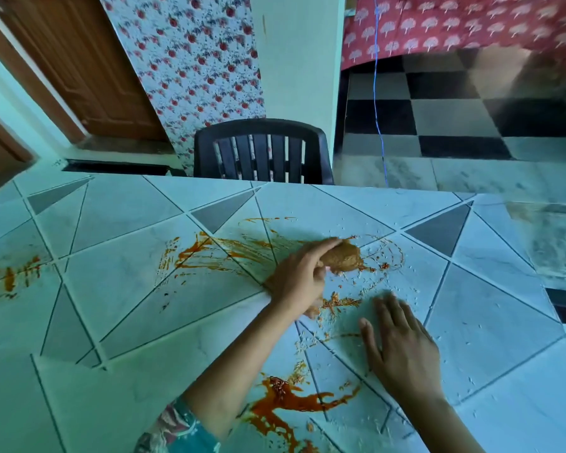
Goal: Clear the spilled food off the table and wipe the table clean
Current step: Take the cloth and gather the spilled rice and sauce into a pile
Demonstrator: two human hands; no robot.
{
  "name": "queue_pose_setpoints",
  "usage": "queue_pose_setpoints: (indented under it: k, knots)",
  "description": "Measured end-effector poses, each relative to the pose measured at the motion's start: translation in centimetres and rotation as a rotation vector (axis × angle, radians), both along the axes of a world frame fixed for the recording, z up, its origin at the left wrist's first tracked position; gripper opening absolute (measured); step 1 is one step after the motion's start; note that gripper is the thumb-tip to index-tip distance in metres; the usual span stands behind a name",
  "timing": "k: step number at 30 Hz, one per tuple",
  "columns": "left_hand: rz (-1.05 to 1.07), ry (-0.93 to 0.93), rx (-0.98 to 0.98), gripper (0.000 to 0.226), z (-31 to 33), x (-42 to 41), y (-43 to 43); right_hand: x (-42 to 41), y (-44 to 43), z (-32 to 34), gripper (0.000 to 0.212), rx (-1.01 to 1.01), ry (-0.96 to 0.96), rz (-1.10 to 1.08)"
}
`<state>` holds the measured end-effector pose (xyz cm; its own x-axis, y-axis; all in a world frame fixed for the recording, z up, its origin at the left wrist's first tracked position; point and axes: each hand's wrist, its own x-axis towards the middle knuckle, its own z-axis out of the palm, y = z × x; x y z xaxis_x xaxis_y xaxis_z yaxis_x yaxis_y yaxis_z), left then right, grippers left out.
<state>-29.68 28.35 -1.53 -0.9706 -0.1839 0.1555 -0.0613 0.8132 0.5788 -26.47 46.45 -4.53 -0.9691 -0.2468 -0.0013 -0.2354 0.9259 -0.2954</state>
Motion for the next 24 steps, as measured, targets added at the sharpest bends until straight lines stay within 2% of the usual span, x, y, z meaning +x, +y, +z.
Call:
queue_pose_setpoints:
  k: [2, 5, 8, 11, 14, 19, 22, 24]
  knots:
    - [0.103, 0.049, 0.000, 0.054, 0.9, -2.2, -2.5, -0.1, -0.1, 0.0, 0.076, -0.007, -0.007, 0.003]
    - [0.365, 0.104, -0.033, 0.049, 1.6, -6.6, -9.5, 0.0, -0.1, 0.0, 0.075, -0.006, -0.005, 0.001]
    - [0.599, 0.018, -0.098, 0.046, 1.1, -8.8, -16.2, 0.1, -0.2, 0.0, 0.074, -0.003, -0.007, -0.004]
    - [0.669, -0.103, -0.151, 0.046, 0.1, -9.1, -18.3, -0.1, -0.3, 0.1, 0.074, -0.014, 0.000, -0.018]
    - [0.580, -0.079, -0.144, 0.049, -0.9, -8.8, -15.1, -0.2, -0.5, 0.3, 0.071, 0.004, 0.009, -0.014]
    - [0.256, 0.045, -0.092, 0.055, -3.1, -5.0, -4.9, 0.1, -0.3, -0.1, 0.068, 0.033, 0.012, -0.008]
    - [0.042, 0.014, 0.098, 0.061, -3.4, -2.6, 0.0, 0.1, 0.2, -0.1, 0.065, 0.052, 0.013, 0.004]
    - [-0.145, 0.005, 0.146, 0.061, -2.8, -1.6, 0.8, -0.1, 0.6, 0.1, 0.060, 0.071, 0.038, 0.031]
